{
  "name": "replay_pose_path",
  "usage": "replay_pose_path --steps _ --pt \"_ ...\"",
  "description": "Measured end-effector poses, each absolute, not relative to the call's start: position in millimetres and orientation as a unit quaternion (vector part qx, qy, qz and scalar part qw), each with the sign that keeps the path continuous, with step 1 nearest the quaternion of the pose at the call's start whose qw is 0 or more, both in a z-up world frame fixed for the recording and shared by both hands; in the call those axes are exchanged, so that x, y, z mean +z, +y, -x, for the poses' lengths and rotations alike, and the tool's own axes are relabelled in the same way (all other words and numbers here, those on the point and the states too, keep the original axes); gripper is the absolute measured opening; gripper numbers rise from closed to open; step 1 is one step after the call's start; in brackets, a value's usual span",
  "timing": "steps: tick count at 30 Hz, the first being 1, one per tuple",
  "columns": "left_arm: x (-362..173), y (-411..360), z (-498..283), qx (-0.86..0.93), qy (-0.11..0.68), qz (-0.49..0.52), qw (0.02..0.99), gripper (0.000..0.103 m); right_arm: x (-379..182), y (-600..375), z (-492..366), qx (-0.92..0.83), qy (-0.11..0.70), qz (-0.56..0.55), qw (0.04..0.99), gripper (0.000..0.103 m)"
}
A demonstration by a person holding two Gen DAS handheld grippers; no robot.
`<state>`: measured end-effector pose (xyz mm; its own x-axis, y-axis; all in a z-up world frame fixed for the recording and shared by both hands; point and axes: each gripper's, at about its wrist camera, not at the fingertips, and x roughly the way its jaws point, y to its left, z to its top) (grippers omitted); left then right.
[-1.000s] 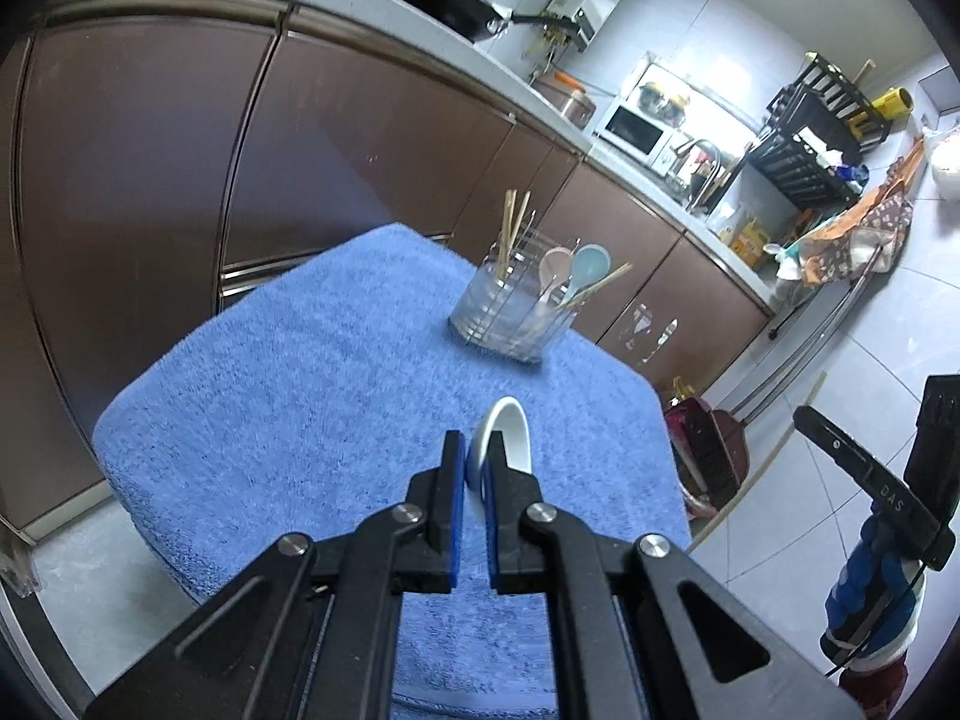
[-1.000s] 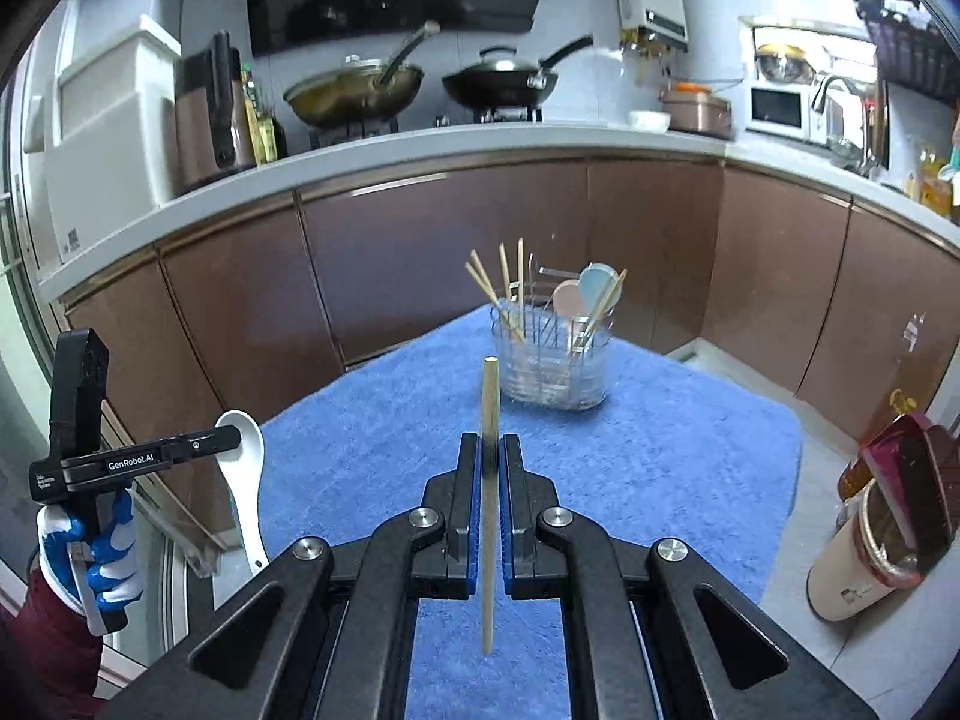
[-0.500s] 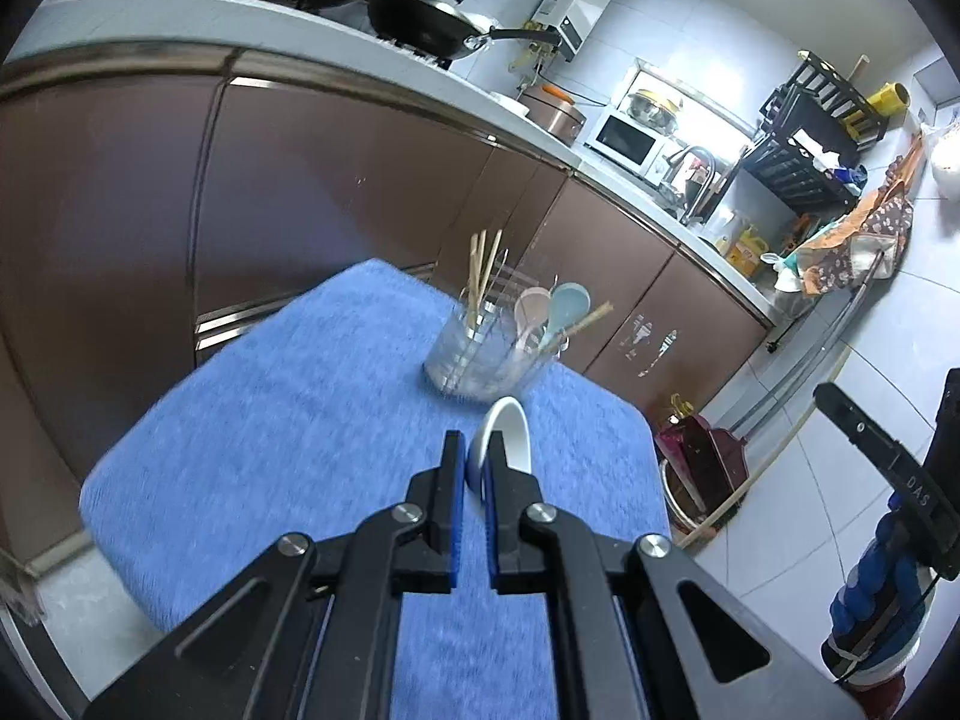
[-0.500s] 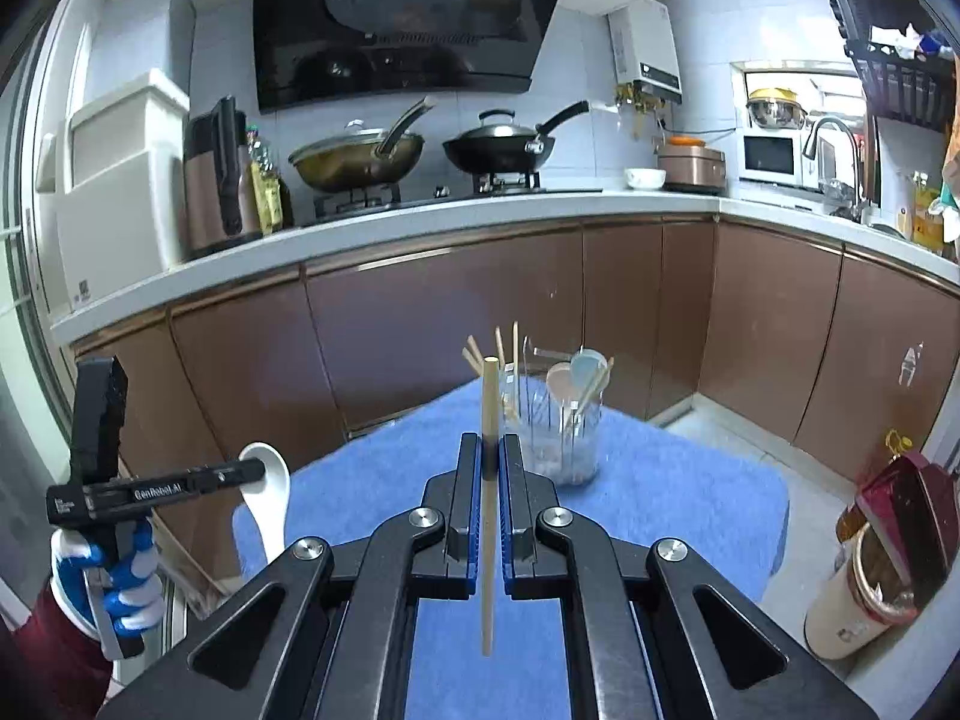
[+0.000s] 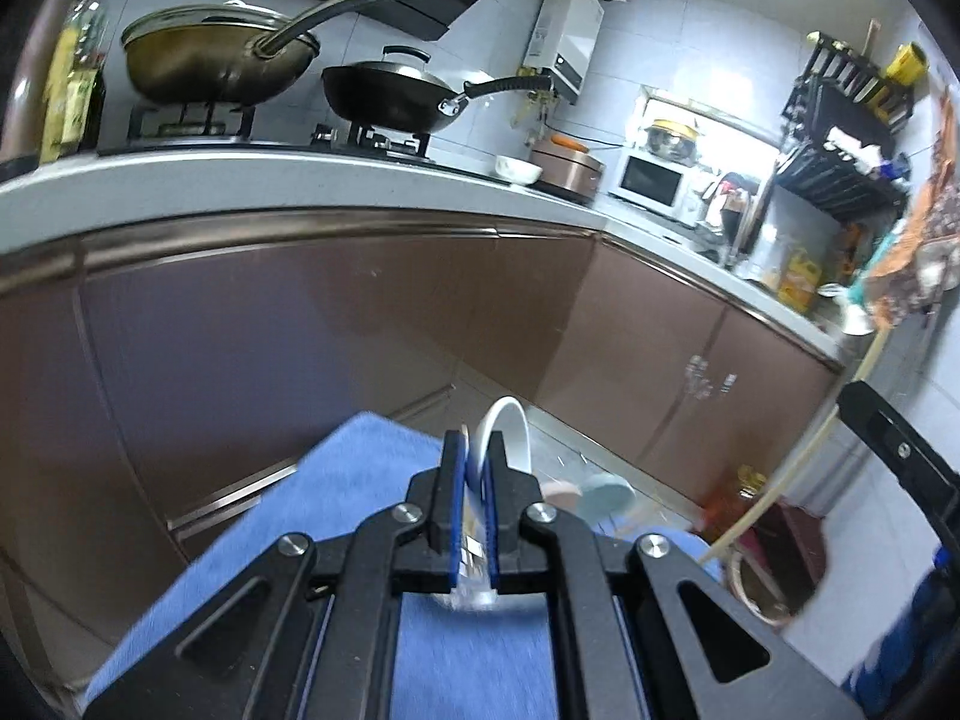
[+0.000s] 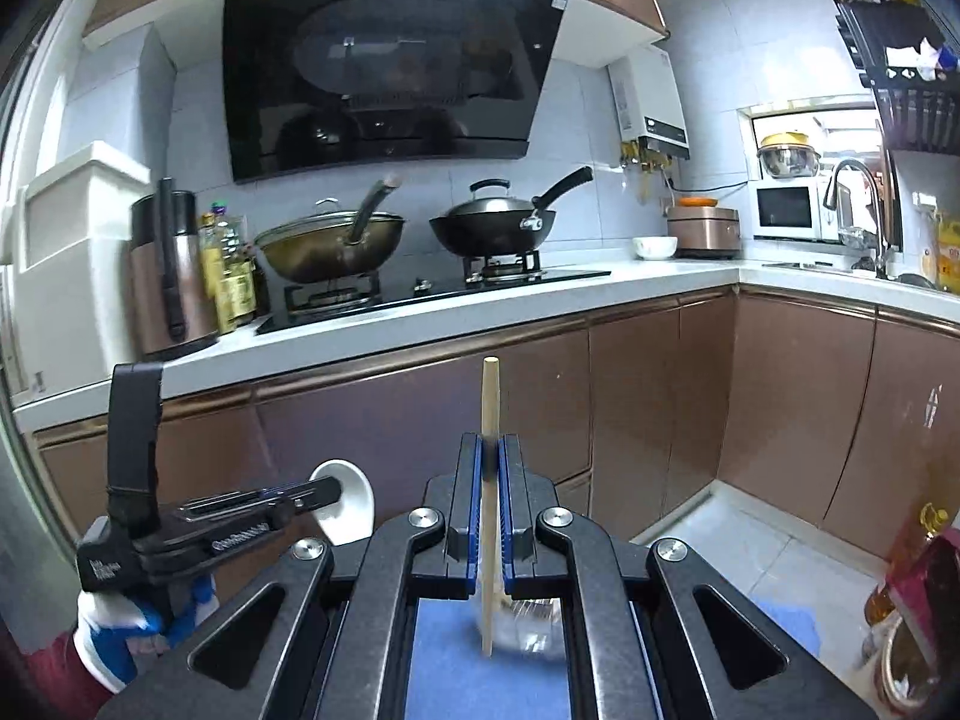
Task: Organize utensils
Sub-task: 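Lower the white spoon and chopstick into the cup and open both tools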
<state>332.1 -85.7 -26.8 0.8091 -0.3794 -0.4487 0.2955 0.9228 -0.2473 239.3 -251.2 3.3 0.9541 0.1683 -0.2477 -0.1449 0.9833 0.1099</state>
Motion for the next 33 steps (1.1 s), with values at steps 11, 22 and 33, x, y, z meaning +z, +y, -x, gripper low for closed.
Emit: replay_pose_path --steps 11,22,33 --pt "-67.8 -148.4 -405.7 -0.126 0.225 0.032 0.966 0.005 -40.9 -262.9 -315.0 0.055 0.133 -0.036 0.989 0.005" --pt "-115.8 -164.7 -412.6 -0.134 0.229 0.018 0.964 0.010 -97.1 -270.2 -334.9 0.039 0.179 -0.038 0.982 0.015" --pt "-72.6 -137.1 -358.8 -0.160 0.183 0.048 0.969 0.040 -71.5 -273.5 -276.6 0.013 0.147 -0.054 0.988 0.051"
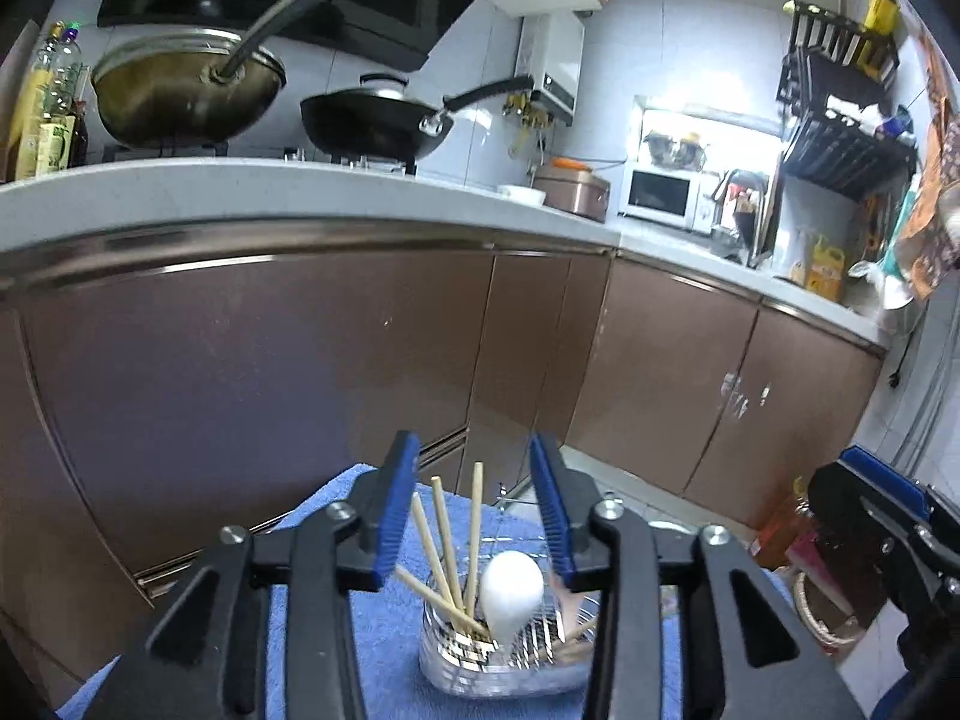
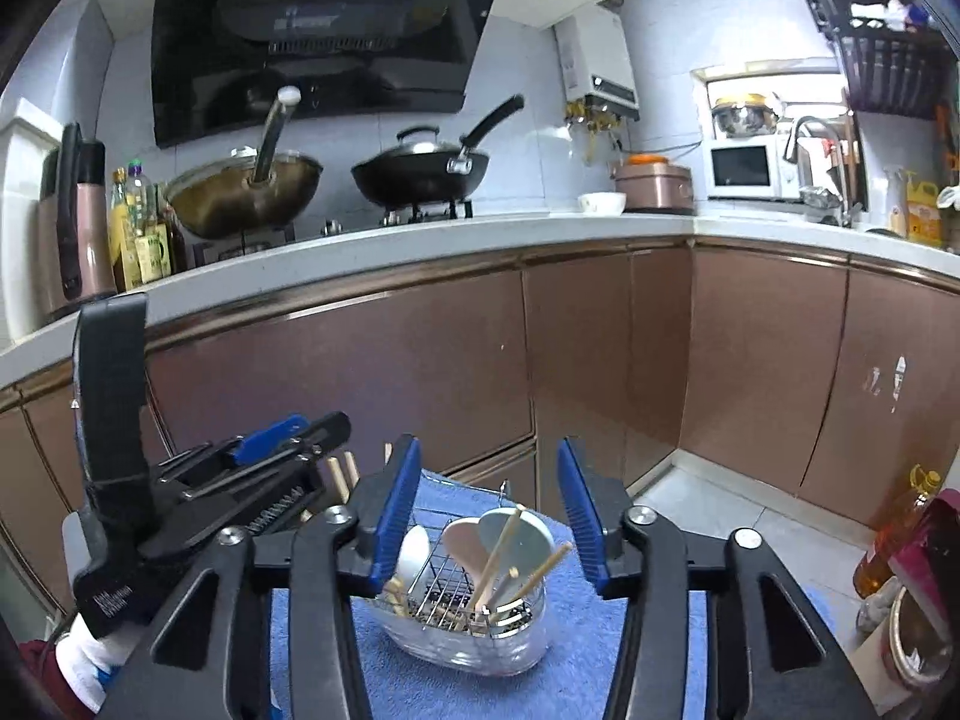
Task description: Organize utensils
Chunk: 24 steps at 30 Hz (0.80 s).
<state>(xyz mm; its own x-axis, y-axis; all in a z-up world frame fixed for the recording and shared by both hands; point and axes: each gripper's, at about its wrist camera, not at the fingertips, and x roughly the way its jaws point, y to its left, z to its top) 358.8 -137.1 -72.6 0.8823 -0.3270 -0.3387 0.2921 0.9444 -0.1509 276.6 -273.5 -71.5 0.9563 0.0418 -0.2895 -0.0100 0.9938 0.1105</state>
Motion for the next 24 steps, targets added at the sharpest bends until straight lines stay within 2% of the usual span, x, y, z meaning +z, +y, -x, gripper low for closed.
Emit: replay_pose_path --steps 2,7,9,18,24 --pt "-60.9 -130.9 -345.0 -0.165 0.177 0.051 0.969 0.041 -64.2 -273.2 -262.4 0.005 0.140 -0.058 0.988 0.058" --pt "-25.0 -111.0 -292.3 -0.164 0.152 0.050 0.973 0.042 -41.4 -270.4 -216.9 -0.014 0.117 -0.072 0.990 0.064" --pt "-11.9 -104.7 -270.3 -0.158 0.145 0.045 0.976 0.052 -31.1 -267.5 -198.5 -0.018 0.110 -0.078 0.991 0.069" --pt "37.5 -76.2 -153.0 -0.125 0.069 0.036 0.989 0.070 7.3 -235.3 -101.5 -0.032 0.045 -0.071 0.996 0.090" --pt "48.6 -64.6 -93.0 -0.093 0.041 0.029 0.994 0.073 13.8 -221.1 -57.2 -0.049 0.030 -0.055 0.997 0.099"
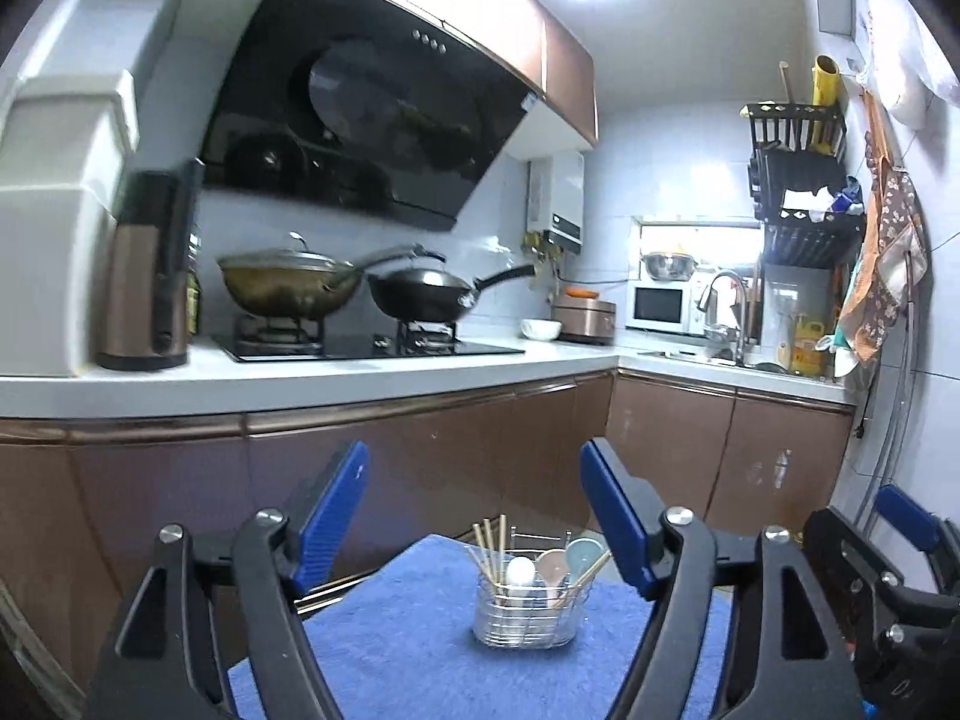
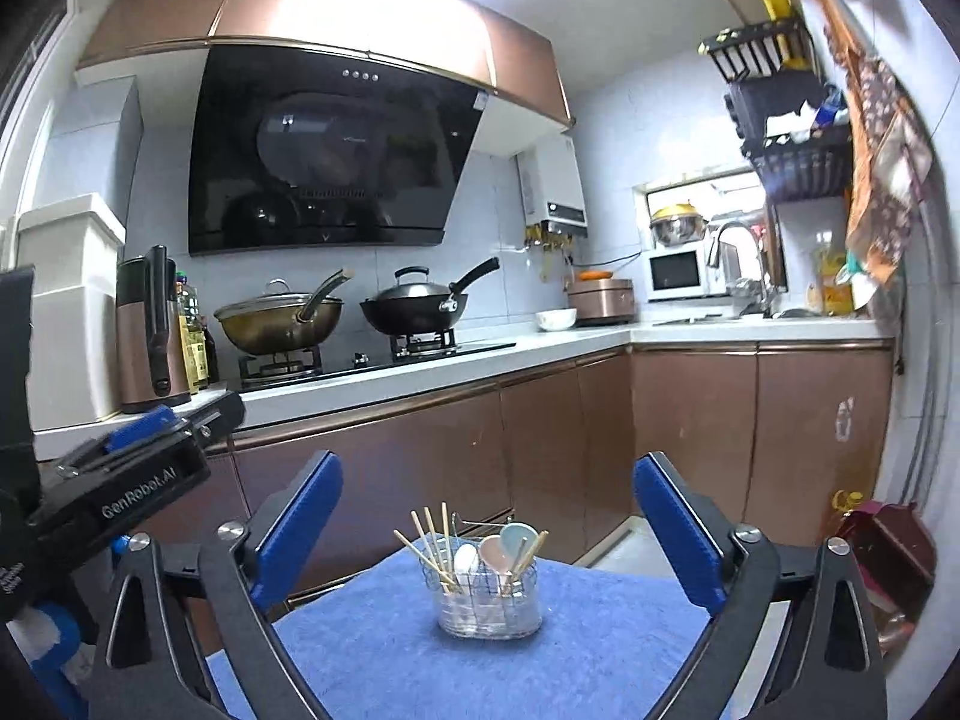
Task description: Organize utensils
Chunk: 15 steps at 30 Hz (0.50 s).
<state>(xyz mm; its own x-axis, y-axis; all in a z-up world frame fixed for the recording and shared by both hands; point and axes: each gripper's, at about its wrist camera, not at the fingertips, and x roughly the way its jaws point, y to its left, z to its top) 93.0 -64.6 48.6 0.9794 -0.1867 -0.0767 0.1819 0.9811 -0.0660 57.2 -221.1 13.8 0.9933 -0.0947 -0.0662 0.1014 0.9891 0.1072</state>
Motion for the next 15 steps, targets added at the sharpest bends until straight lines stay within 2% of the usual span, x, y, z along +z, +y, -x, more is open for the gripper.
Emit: replay_pose_path --steps 3,15 --pt "49.6 -60.8 -74.0 -0.077 0.038 0.024 0.996 0.073 16.0 -217.3 -36.7 -0.063 0.020 -0.047 0.997 0.103" --pt "45.6 -49.2 -40.6 -0.039 0.040 0.019 0.998 0.074 25.0 -226.3 11.4 -0.113 0.000 -0.032 0.993 0.103"
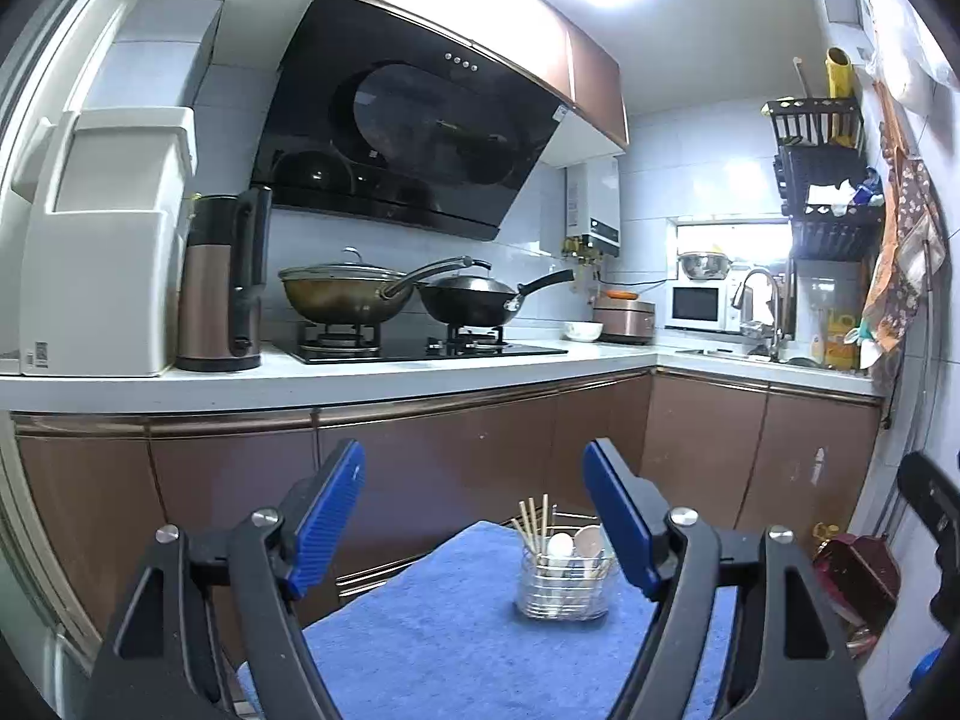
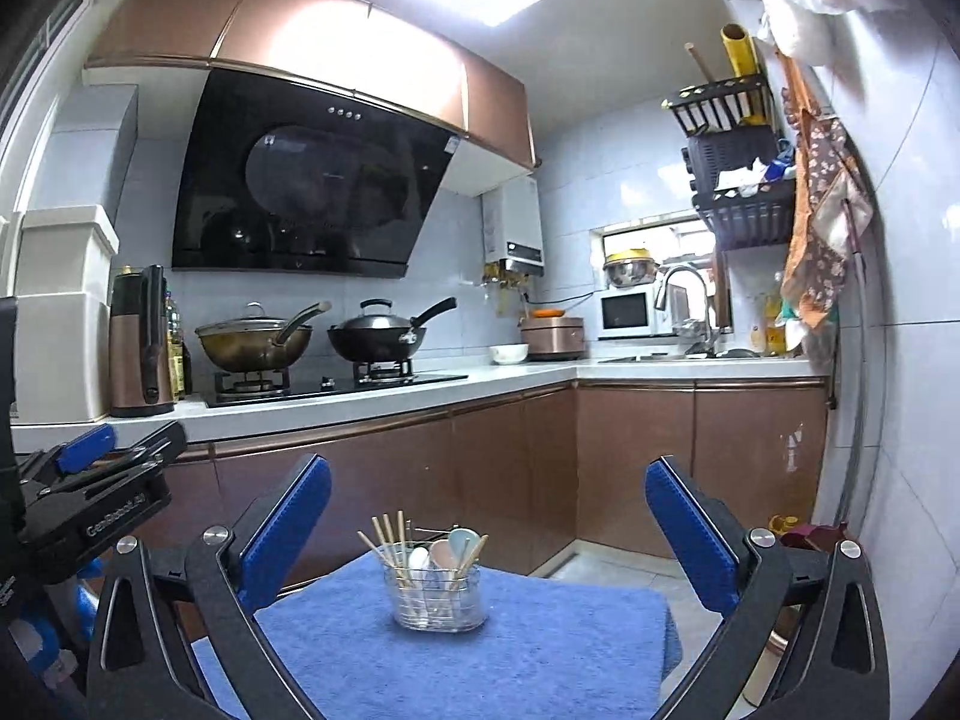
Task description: Organize utensils
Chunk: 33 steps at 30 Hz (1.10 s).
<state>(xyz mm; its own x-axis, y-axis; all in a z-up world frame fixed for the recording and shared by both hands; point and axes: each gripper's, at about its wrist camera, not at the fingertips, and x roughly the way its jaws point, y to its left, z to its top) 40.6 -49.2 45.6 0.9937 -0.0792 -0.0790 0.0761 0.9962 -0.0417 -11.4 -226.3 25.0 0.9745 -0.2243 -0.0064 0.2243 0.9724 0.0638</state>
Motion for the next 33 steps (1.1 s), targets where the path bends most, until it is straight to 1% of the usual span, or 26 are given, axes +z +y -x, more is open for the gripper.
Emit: replay_pose_path --steps 11,21,33 --pt "37.3 -52.0 -53.7 -0.017 0.056 0.021 0.998 0.075 15.1 -237.3 4.3 -0.136 0.018 -0.026 0.990 0.103" --pt "19.3 -72.6 -73.9 -0.023 0.085 -0.009 0.996 0.075 -1.4 -249.7 -15.9 -0.143 0.048 -0.032 0.988 0.103" --pt "8.2 -80.8 -83.3 -0.029 0.101 -0.018 0.994 0.075 -11.3 -256.0 -27.4 -0.149 0.068 -0.035 0.986 0.103"
